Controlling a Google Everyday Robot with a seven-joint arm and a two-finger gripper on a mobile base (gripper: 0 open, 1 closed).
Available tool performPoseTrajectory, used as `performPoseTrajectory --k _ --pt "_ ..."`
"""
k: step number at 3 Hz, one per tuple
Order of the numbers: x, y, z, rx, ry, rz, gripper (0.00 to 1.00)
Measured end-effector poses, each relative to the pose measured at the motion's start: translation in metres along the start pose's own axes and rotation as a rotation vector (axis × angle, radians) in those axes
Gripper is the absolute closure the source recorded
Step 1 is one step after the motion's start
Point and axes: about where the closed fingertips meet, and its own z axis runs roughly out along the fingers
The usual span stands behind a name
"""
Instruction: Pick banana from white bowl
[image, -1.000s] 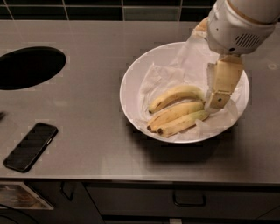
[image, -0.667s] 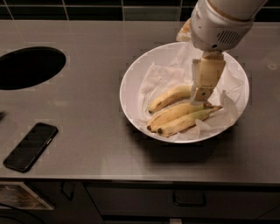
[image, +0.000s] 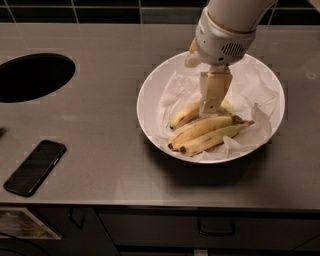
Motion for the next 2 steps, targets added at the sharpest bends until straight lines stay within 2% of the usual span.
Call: performPoseTrajectory --k 2 --pt "0.012 -0.011 0.029 -0.052 0.021 0.015 0.27"
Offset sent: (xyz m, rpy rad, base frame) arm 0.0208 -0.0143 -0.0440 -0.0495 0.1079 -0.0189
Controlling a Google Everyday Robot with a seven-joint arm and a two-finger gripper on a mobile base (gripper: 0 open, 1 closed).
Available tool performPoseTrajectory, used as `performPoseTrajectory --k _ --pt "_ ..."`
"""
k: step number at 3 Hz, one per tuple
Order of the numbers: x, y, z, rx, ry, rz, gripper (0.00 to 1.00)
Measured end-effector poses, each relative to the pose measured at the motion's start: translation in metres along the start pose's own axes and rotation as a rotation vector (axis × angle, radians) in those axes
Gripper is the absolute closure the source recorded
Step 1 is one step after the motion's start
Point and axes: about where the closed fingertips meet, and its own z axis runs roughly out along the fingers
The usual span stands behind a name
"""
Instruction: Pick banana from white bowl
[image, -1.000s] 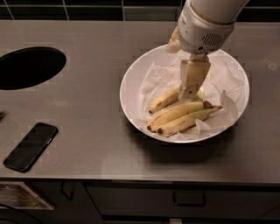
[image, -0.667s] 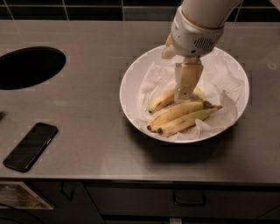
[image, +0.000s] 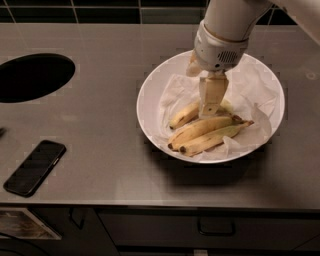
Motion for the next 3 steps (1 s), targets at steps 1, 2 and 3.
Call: performPoseTrajectory --k 1,2,3 --pt "0.006 -0.005 0.008 -0.008 0.006 0.012 0.33" --pt "0.007 -0.006 0.010 -0.010 0.008 0.014 0.33" --pt "0.012 -0.010 0.019 -0.017 0.018 0.028 0.44"
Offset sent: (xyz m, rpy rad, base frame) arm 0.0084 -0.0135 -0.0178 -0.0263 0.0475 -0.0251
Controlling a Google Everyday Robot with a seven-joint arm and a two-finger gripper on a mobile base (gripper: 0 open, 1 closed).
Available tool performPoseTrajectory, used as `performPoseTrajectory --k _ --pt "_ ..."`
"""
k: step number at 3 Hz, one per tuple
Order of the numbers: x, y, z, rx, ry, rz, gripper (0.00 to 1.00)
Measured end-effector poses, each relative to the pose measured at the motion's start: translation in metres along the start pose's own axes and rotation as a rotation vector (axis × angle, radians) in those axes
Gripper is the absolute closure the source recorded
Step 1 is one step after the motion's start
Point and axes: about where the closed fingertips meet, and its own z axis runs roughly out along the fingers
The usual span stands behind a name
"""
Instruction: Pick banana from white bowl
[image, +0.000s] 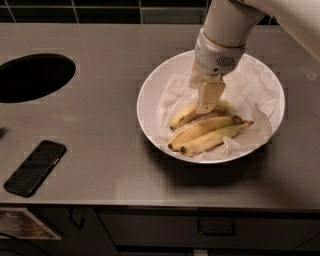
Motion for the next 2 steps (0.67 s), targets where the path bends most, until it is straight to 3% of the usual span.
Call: performPoseTrajectory --k 2 --pt "0.0069 -0.0014 0.0123 -0.010 0.024 0.011 0.47"
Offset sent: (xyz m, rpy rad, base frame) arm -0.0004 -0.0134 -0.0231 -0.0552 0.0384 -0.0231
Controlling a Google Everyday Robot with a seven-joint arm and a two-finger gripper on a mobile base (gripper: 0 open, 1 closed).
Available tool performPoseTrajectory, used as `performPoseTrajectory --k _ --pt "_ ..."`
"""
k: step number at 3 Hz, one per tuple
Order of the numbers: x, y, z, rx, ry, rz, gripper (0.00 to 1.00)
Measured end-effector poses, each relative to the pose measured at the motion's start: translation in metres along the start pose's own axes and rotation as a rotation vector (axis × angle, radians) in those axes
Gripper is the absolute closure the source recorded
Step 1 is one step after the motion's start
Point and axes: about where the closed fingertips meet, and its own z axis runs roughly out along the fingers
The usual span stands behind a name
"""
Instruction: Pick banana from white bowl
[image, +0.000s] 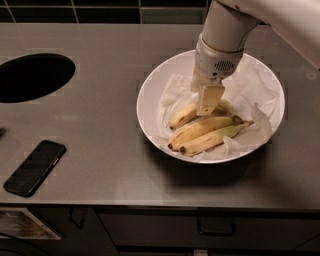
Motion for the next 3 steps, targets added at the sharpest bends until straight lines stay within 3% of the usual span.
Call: performPoseTrajectory --k 3 --pt "0.007 0.000 0.018 -0.027 0.032 0.007 0.47"
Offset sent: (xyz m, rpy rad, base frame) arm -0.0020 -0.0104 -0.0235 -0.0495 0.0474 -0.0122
